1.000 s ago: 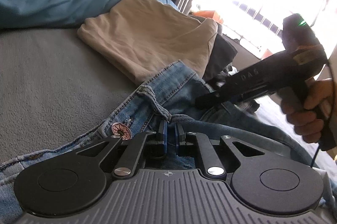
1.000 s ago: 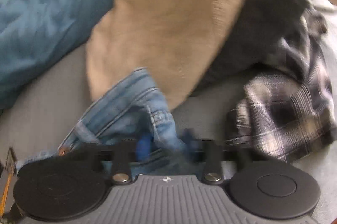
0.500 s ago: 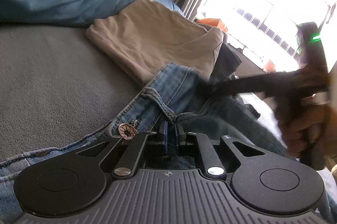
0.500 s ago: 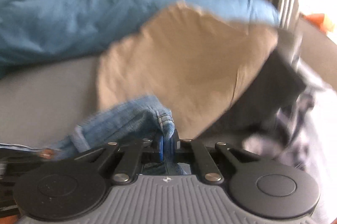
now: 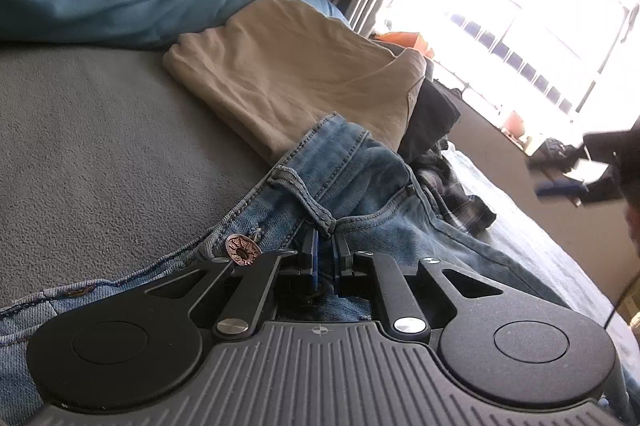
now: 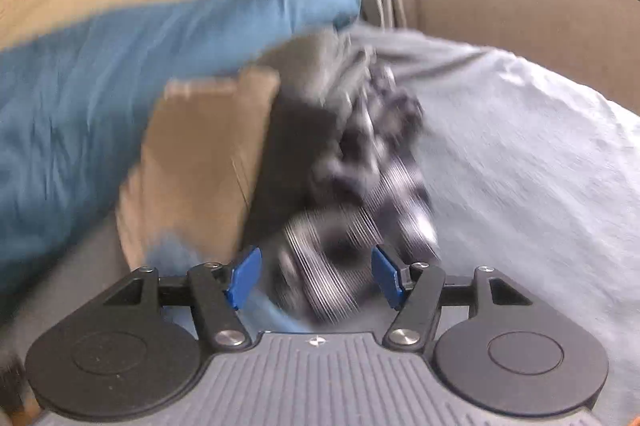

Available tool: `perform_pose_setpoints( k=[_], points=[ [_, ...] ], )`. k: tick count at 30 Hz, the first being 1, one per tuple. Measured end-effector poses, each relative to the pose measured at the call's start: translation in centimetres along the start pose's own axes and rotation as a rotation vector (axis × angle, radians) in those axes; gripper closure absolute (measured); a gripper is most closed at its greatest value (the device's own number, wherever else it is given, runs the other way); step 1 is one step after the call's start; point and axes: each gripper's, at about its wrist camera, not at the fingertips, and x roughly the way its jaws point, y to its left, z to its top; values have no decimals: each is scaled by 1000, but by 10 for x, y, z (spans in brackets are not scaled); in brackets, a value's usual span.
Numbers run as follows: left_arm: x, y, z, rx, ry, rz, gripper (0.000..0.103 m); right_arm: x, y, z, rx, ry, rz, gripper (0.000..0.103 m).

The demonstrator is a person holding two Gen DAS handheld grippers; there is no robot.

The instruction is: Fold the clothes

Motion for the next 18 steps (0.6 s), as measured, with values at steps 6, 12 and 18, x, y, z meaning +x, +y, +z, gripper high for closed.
perform_pose_setpoints(
  k=[6,12,18],
  points=[
    [-2,0,-1,0,0,1,94,27,-5,-45,-143,224,-95,38],
    [-1,0,0,1,0,1,94,34,-1,-56,-168,198,-183,102],
    [1,0,0,11,-2,4,94,52,-16,-63,-160,150,-379,103]
  ],
)
